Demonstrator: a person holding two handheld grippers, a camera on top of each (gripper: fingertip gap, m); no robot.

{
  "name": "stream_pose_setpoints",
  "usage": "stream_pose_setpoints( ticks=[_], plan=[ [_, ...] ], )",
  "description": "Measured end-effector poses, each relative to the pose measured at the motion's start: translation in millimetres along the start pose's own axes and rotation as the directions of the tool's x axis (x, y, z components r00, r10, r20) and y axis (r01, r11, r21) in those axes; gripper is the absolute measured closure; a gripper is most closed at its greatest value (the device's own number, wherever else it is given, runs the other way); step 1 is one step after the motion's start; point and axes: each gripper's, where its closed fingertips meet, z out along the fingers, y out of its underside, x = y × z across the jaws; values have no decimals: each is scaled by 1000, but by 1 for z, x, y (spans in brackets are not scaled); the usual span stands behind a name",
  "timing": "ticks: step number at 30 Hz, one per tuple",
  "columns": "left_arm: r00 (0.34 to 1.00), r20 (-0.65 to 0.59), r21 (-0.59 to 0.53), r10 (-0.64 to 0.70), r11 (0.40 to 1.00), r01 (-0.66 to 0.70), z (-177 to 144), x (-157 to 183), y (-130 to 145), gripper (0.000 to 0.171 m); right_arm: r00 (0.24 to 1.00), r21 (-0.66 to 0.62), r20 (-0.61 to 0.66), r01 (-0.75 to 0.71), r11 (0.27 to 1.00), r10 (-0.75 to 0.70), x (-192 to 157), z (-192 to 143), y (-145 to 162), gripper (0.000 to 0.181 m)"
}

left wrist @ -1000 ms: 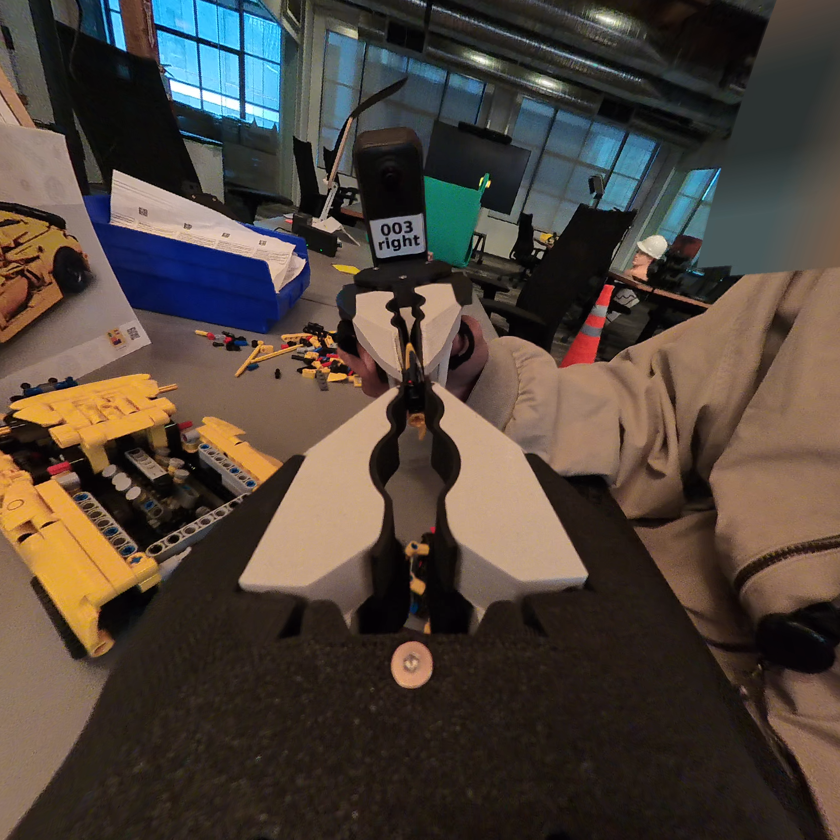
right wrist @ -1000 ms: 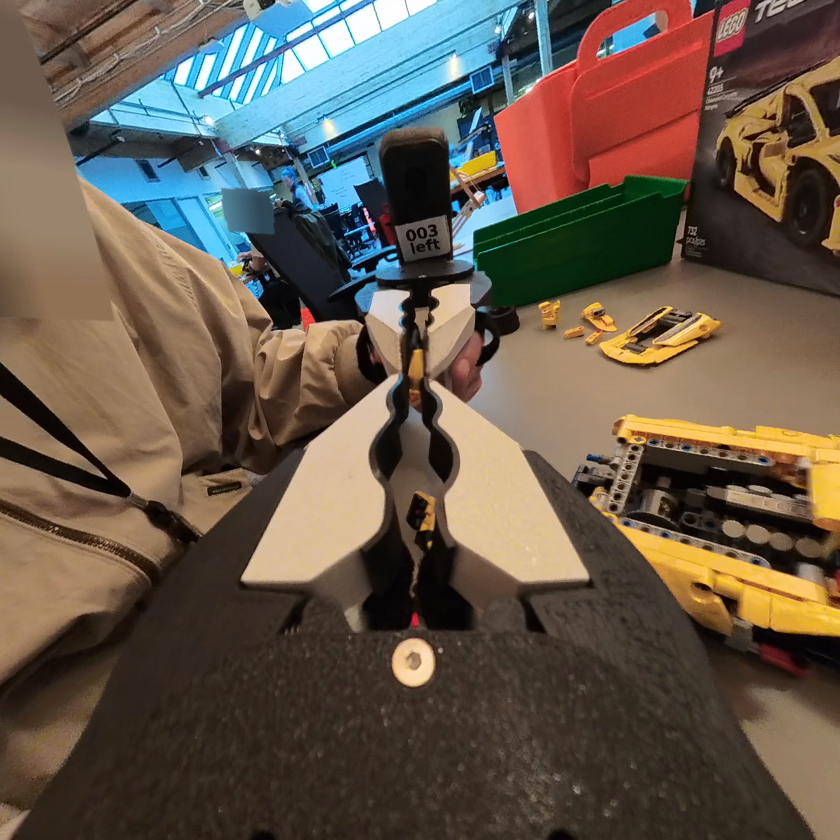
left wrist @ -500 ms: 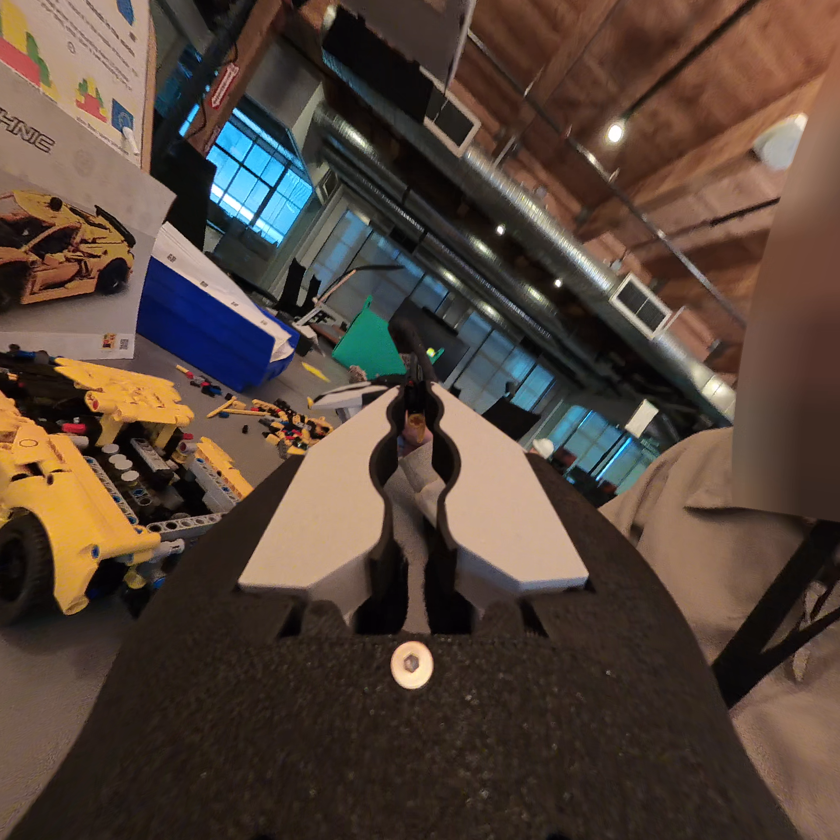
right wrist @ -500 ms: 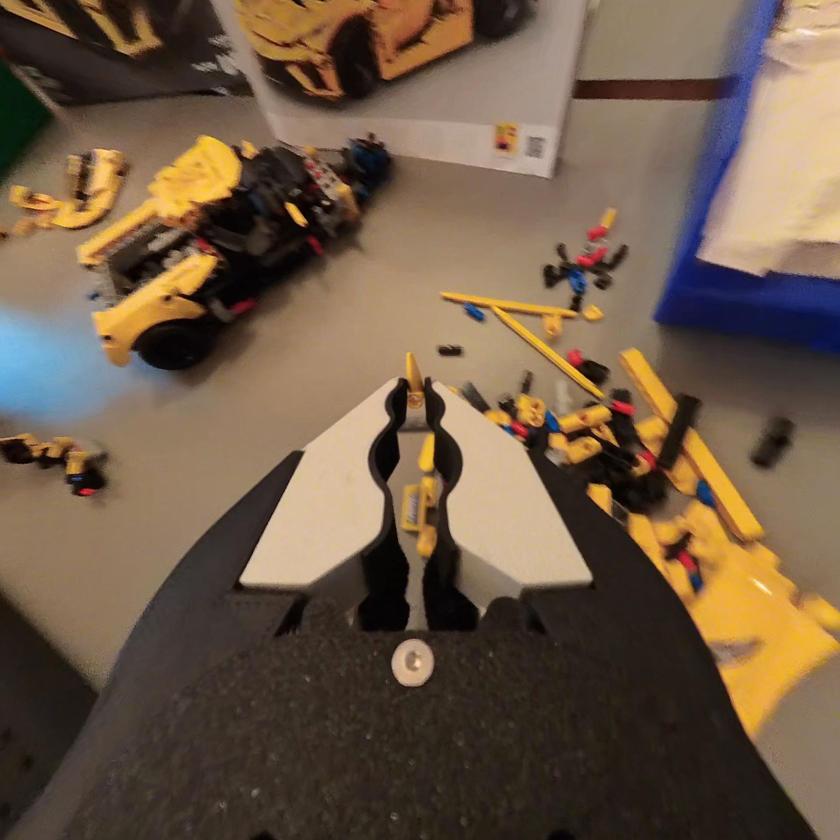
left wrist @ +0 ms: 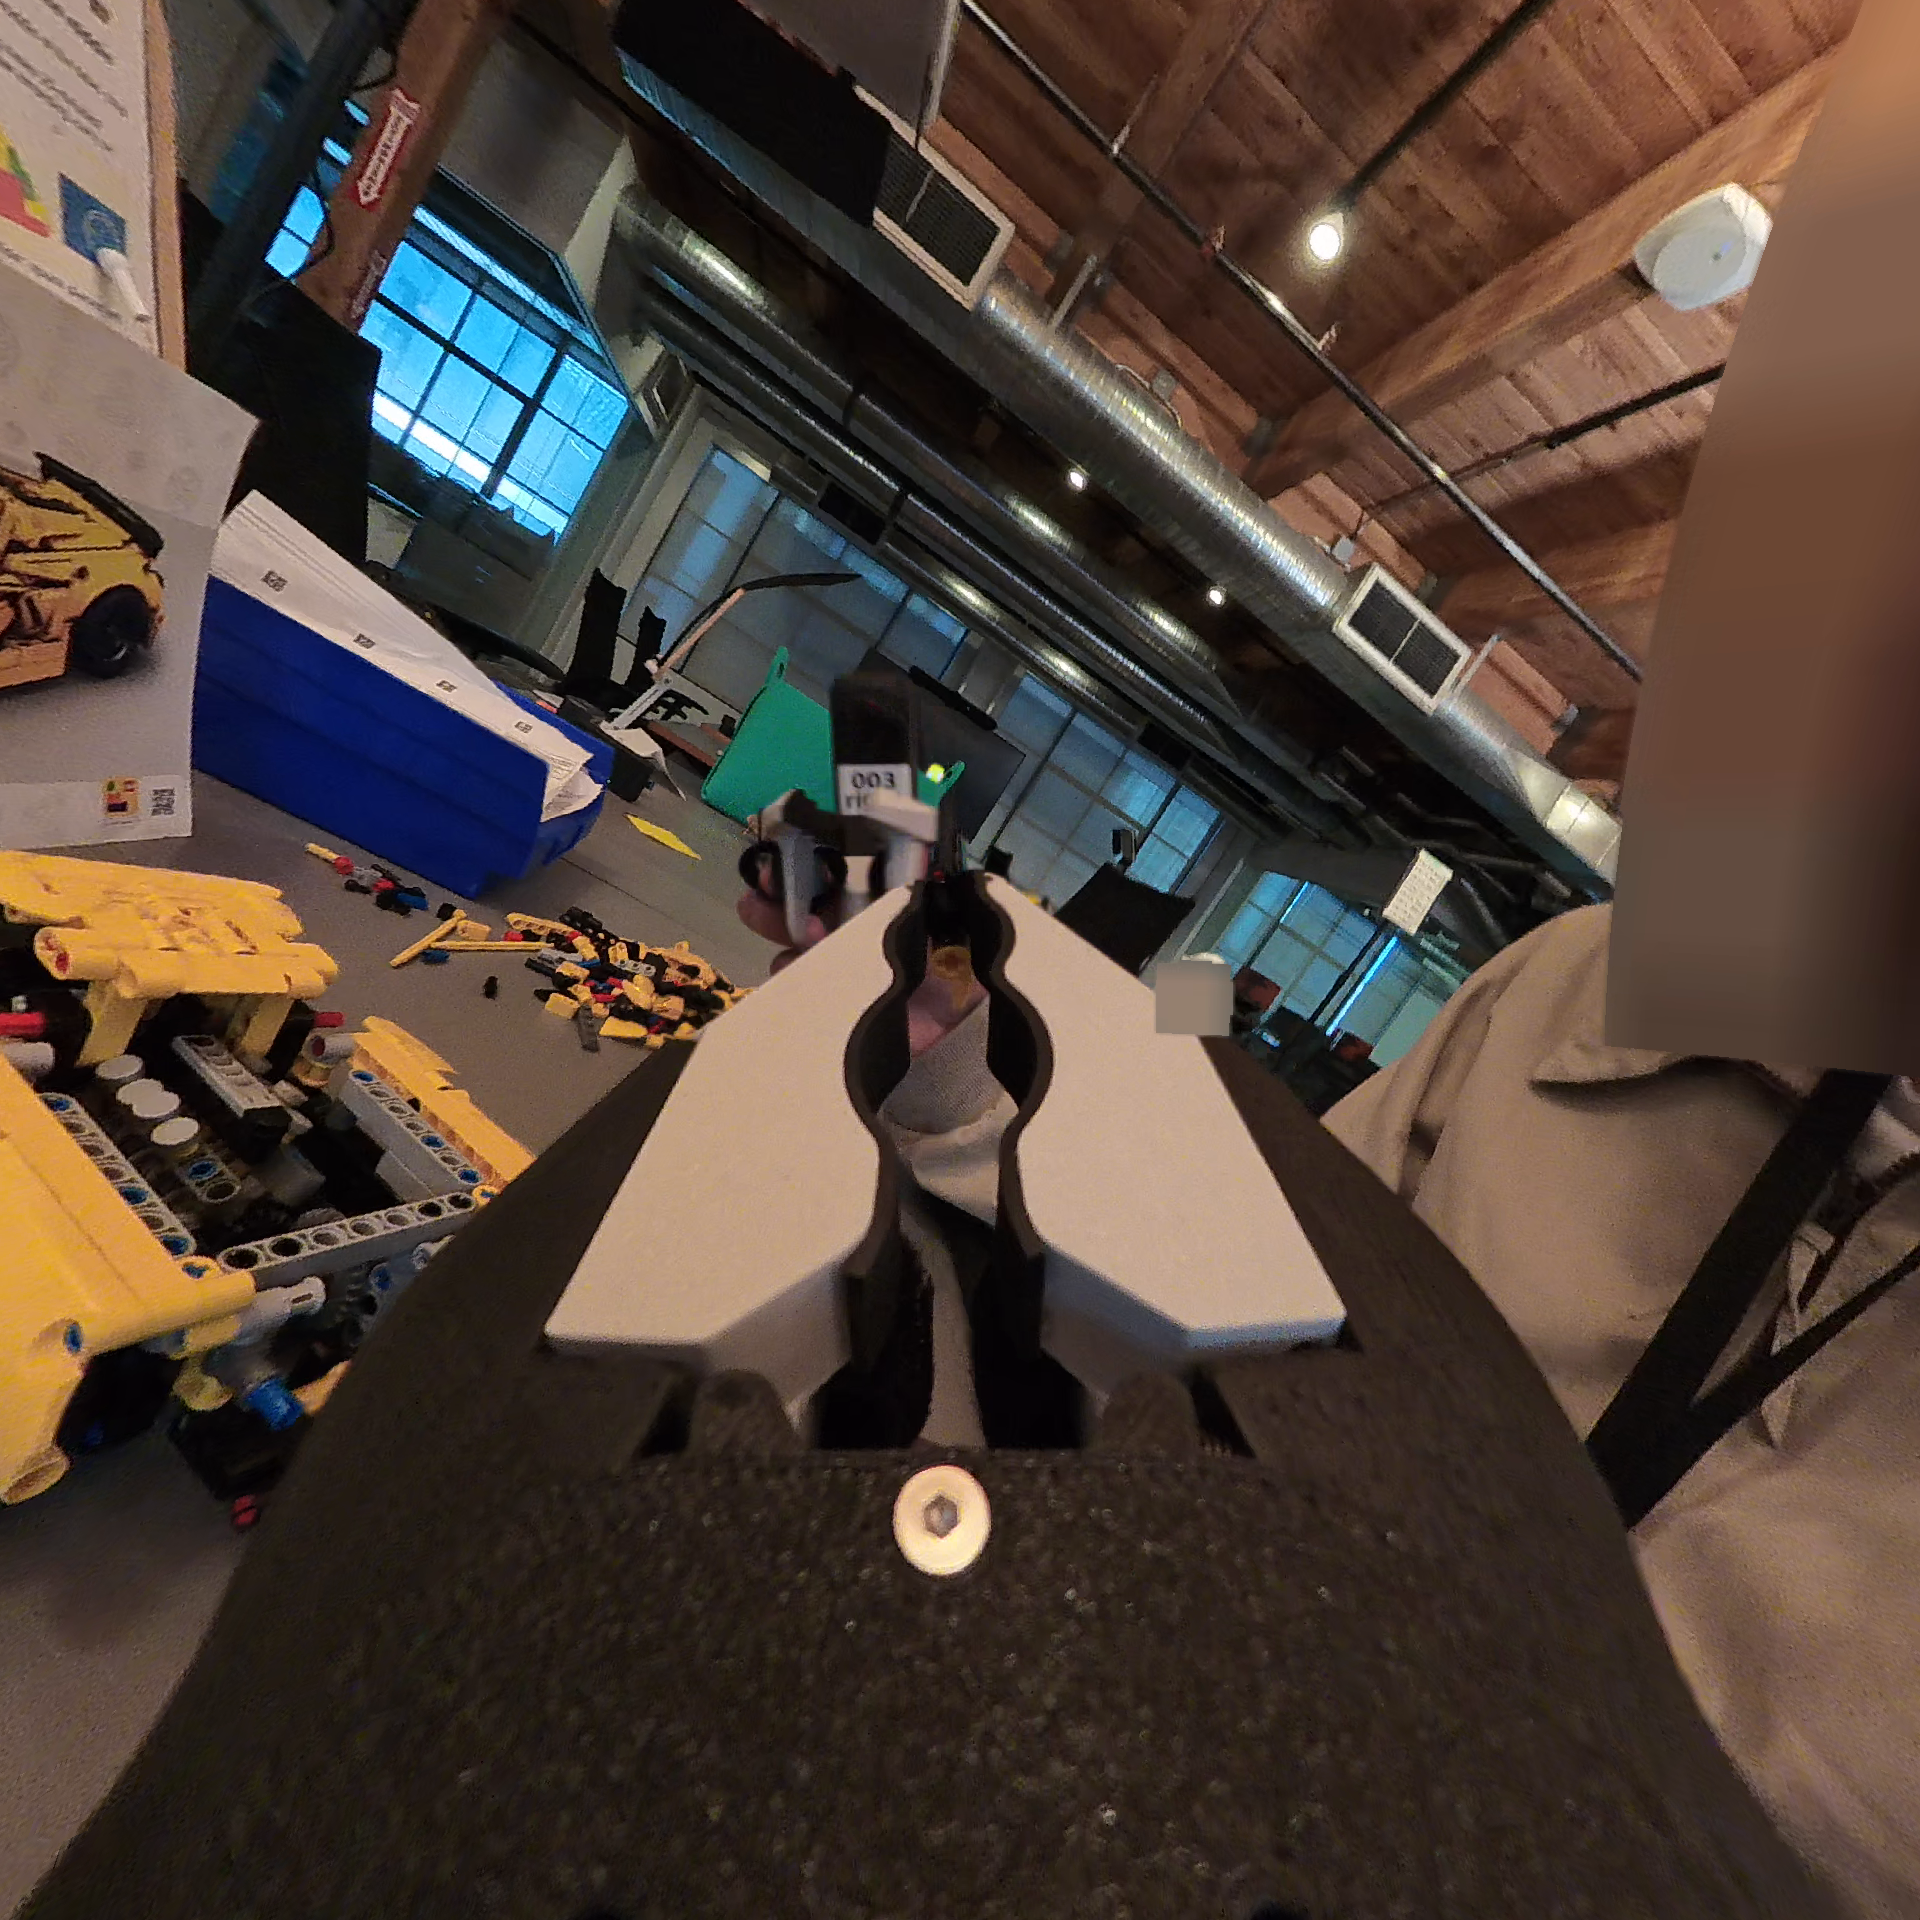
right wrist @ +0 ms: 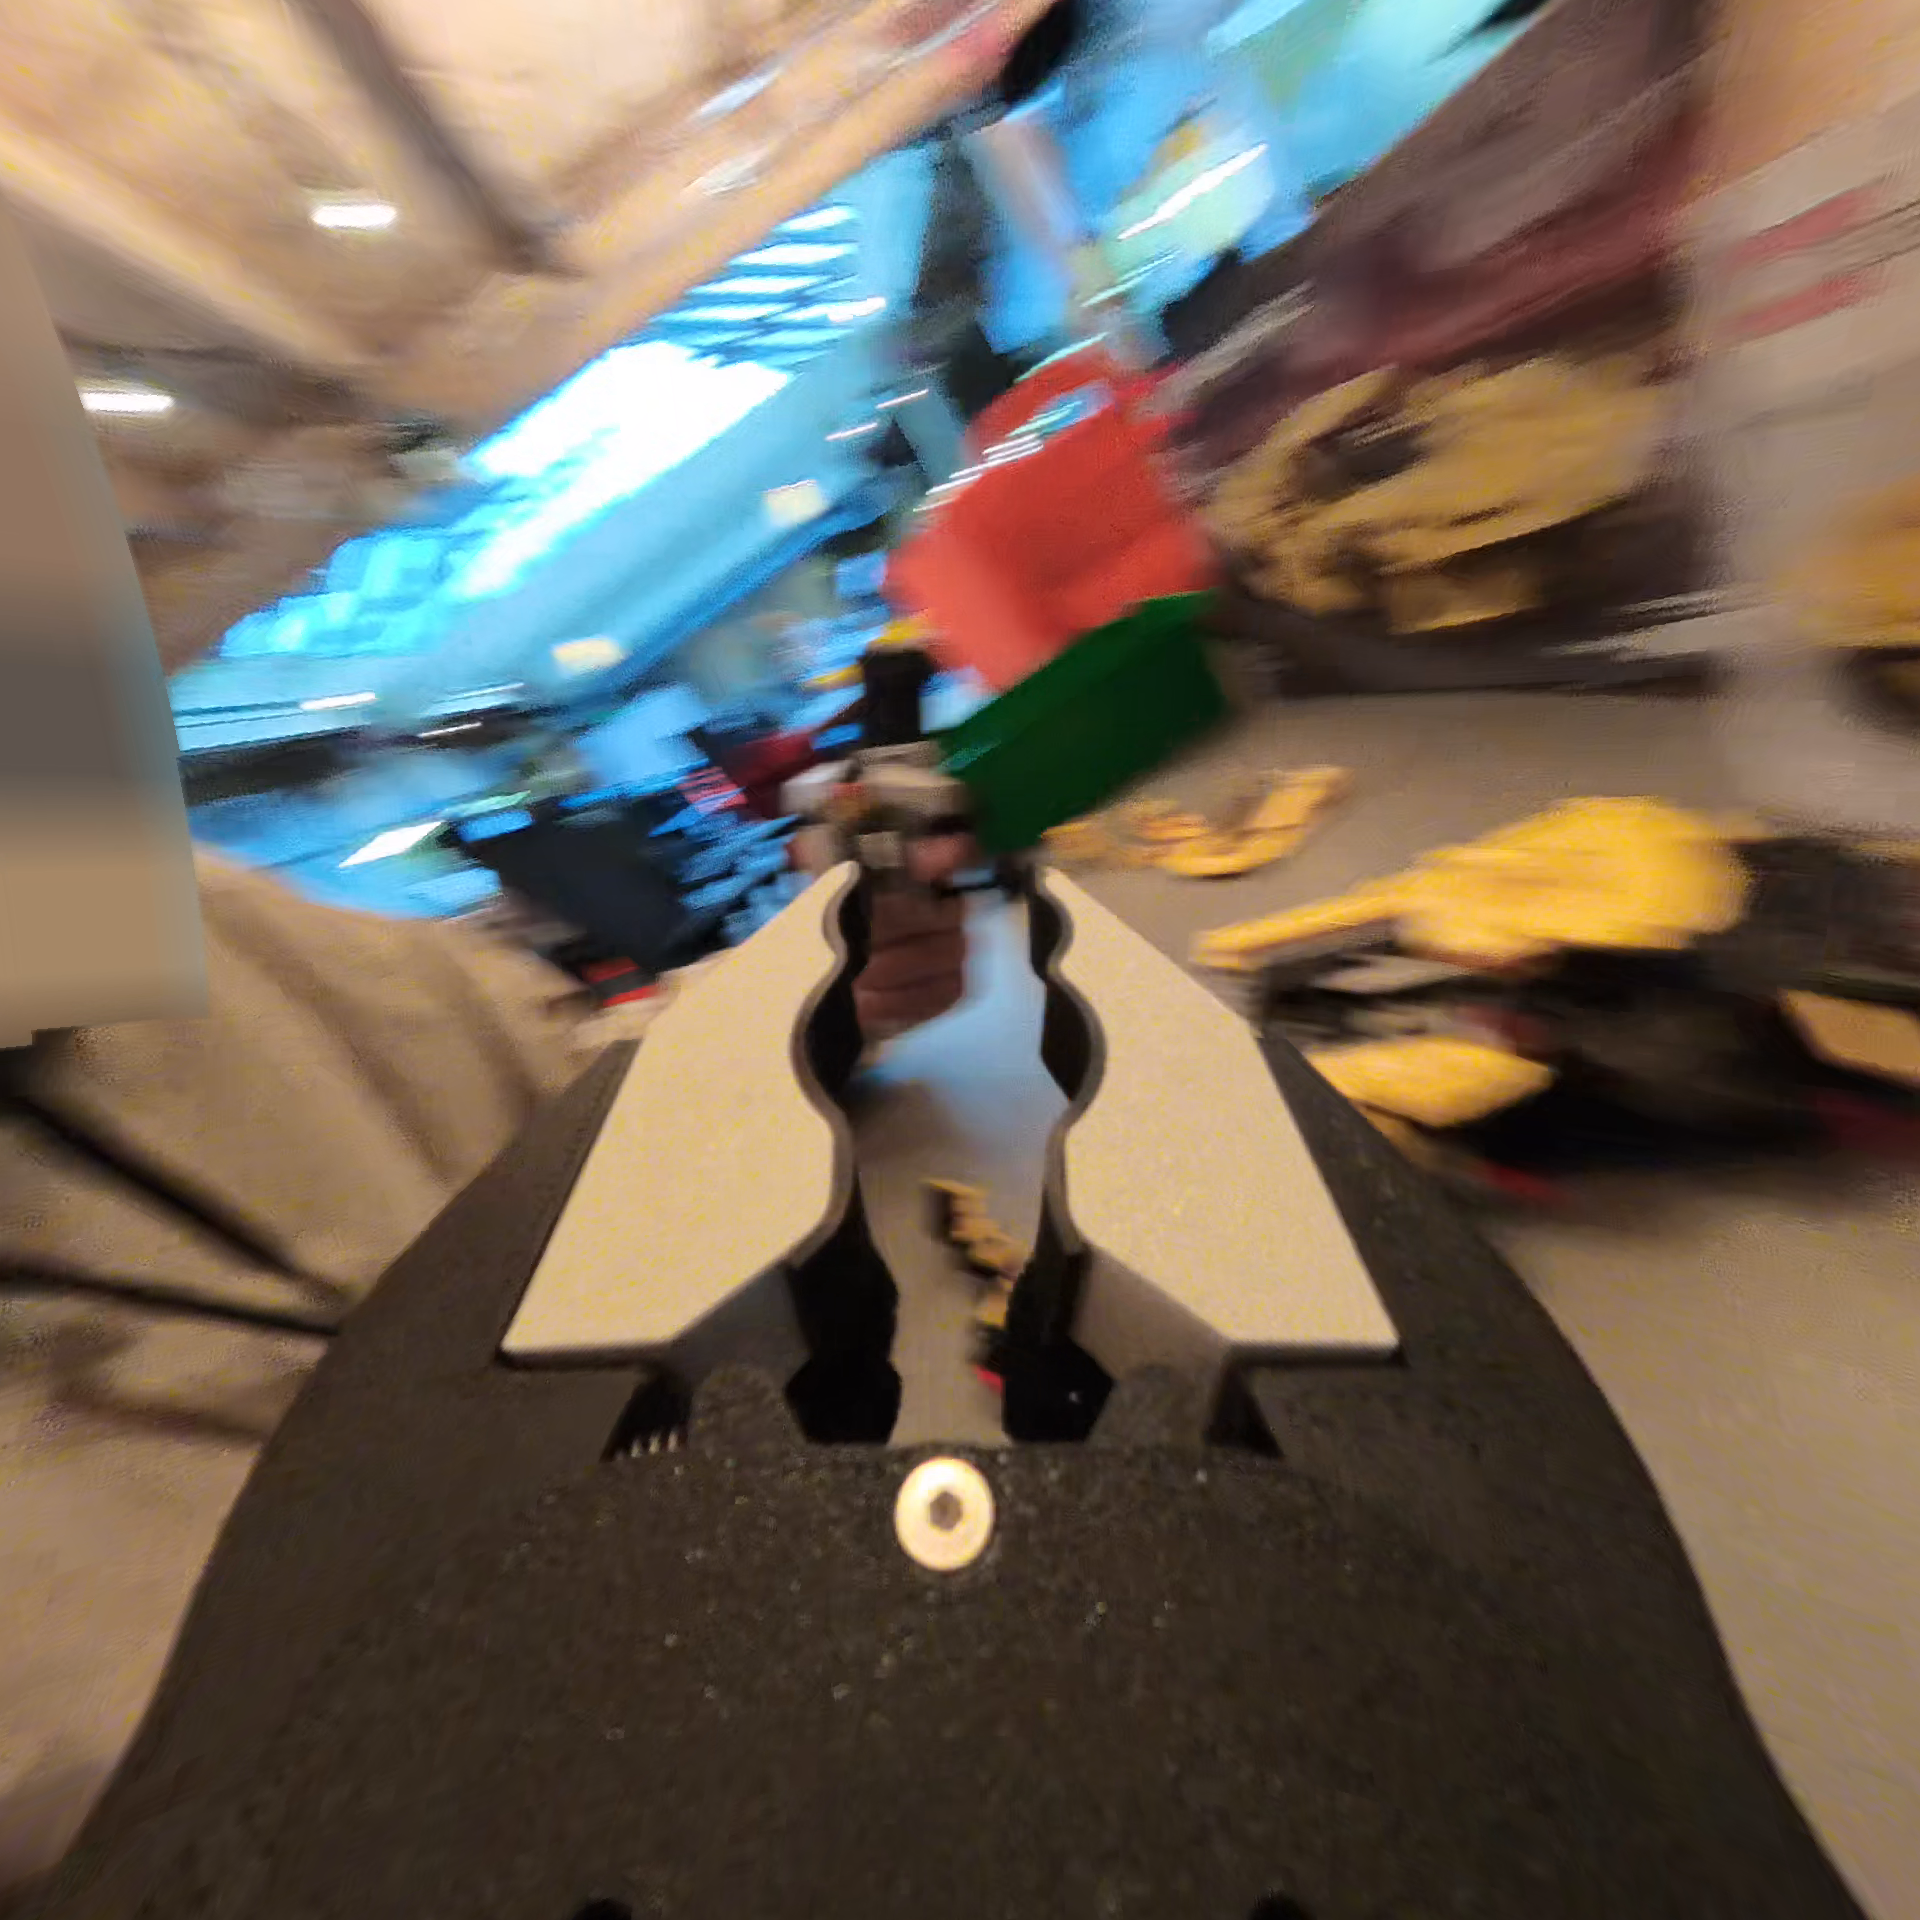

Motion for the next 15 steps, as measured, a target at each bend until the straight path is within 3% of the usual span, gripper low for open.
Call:
stream_pose_setpoints(
  ticks=[2, 5, 8, 15],
  plan=[
    [998, 19, -24, 52, 998, -52, 1, 0, 3, 166, 973, -116, 212, -65, 991, 88, -29, 49, 23, 150],
    [993, 44, -83, 109, 991, -105, 4, -1, 12, 166, 978, -166, 210, 18, 986, 17, -34, 83, 42, 161],
    [991, 42, -130, 130, 984, -123, 8, 0, 21, 166, 975, -125, 221, -3, 992, 31, -36, 90, 41, 169],
    [992, 42, -172, 121, 979, -112, 13, -3, 33, 166, 985, -192, 171, 25, 981, 8, -28, 89, 54, 170]
  ],
)
